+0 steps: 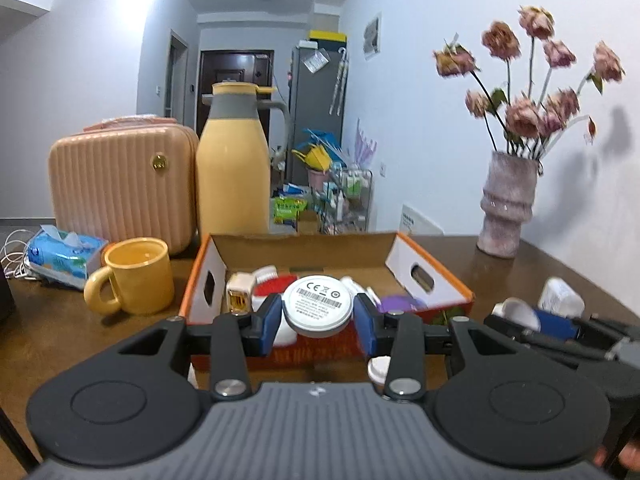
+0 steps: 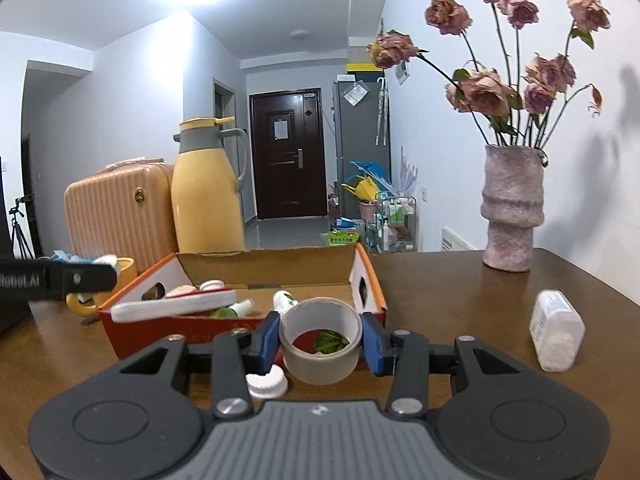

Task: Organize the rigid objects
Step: 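Carry the white disc and tape roll over the box with both tools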

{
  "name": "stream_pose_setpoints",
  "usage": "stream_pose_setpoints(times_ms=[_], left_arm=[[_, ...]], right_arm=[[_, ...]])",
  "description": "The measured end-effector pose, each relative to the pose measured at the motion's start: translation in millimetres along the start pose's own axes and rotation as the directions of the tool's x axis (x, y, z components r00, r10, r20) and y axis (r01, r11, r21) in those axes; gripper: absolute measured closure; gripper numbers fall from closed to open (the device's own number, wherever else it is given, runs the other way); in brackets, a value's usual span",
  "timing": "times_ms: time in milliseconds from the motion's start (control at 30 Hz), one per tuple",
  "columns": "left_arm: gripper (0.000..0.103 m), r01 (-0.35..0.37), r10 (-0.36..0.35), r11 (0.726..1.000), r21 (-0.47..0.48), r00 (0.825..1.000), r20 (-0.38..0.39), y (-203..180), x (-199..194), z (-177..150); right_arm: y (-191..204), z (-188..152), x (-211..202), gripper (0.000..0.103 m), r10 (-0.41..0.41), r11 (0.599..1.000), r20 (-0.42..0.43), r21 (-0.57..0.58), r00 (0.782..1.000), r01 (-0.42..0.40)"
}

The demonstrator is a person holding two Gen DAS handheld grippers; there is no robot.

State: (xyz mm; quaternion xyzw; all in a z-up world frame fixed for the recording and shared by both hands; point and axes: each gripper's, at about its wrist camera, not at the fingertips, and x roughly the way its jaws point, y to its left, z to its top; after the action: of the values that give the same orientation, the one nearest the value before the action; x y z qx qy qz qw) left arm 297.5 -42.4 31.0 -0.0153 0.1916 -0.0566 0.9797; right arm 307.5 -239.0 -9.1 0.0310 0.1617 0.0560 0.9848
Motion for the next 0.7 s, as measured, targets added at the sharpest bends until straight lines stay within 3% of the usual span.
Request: stream_pose_setpoints(times_ms=[700], left_arm=[[0.063, -0.062, 0.064, 0.993, -0.105, 0.998, 0.015, 36, 64, 40]], right_arm=[[28, 22, 84, 0.061, 0.014, 1.0, 0.046, 0.005, 0.999, -0.014]])
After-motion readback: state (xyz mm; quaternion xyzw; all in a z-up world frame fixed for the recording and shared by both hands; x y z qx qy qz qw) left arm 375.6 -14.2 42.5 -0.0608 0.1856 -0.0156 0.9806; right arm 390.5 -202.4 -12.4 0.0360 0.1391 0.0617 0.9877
